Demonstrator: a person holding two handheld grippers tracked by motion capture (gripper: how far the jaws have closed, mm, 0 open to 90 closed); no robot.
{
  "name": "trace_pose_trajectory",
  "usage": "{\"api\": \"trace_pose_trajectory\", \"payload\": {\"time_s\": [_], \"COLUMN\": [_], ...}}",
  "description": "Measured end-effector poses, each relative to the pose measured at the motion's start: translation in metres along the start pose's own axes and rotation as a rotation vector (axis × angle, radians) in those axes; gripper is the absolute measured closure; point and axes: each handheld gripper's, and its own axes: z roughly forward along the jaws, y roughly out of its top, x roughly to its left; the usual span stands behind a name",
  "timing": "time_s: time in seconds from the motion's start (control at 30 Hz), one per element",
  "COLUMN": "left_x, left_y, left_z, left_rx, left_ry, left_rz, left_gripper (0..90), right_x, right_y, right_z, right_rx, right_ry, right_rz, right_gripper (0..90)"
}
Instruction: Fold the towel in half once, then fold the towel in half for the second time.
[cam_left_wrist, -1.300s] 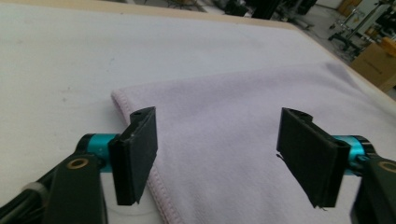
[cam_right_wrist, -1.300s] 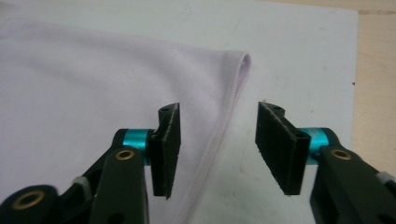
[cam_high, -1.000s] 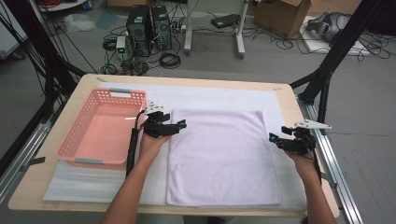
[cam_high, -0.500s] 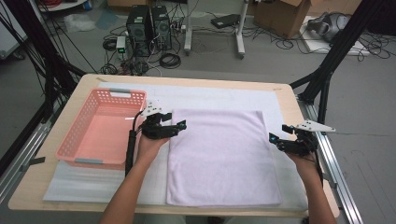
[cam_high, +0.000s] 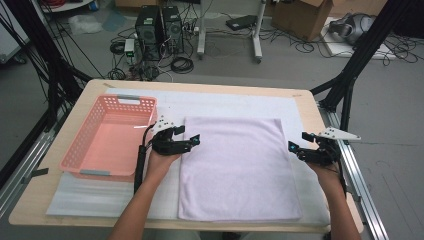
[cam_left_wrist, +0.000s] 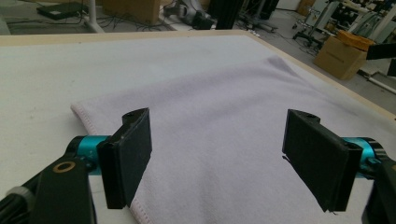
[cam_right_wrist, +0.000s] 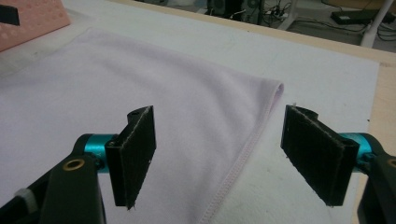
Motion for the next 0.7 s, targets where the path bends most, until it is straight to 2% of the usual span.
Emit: {"api": "trace_pose_trajectory", "payload": {"time_s": [0.27, 0.4, 0.47, 0.57, 0.7], "left_x": [0.01, 0.018, 0.021, 0.025, 0.025], "left_y": [0.002, -0.003, -0.006, -0.01, -0.013], "left_z": [0.005, 0.011, 0.014, 0.019, 0.024], "left_rx": [0.004, 0.055, 0.07, 0.097, 0.127], "left_ry": [0.045, 0.097, 0.122, 0.133, 0.139], "left_rz": [-0.038, -0.078, -0.081, -0.102, -0.094], "left_gripper": [22.5, 21.3, 21.3, 21.3, 21.9], "right_x": [-0.004, -0.009, -0.011, -0.014, -0.016], "right_y": [0.001, 0.002, 0.003, 0.003, 0.0], "right_z": [0.006, 0.014, 0.018, 0.026, 0.036], "right_rx": [0.015, 0.049, 0.062, 0.091, 0.125], "right_ry": [-0.006, -0.022, -0.031, -0.032, -0.026], "right_rz": [0.005, 0.033, 0.05, 0.074, 0.092], "right_gripper": [25.3, 25.3, 25.3, 25.3, 25.3]}}
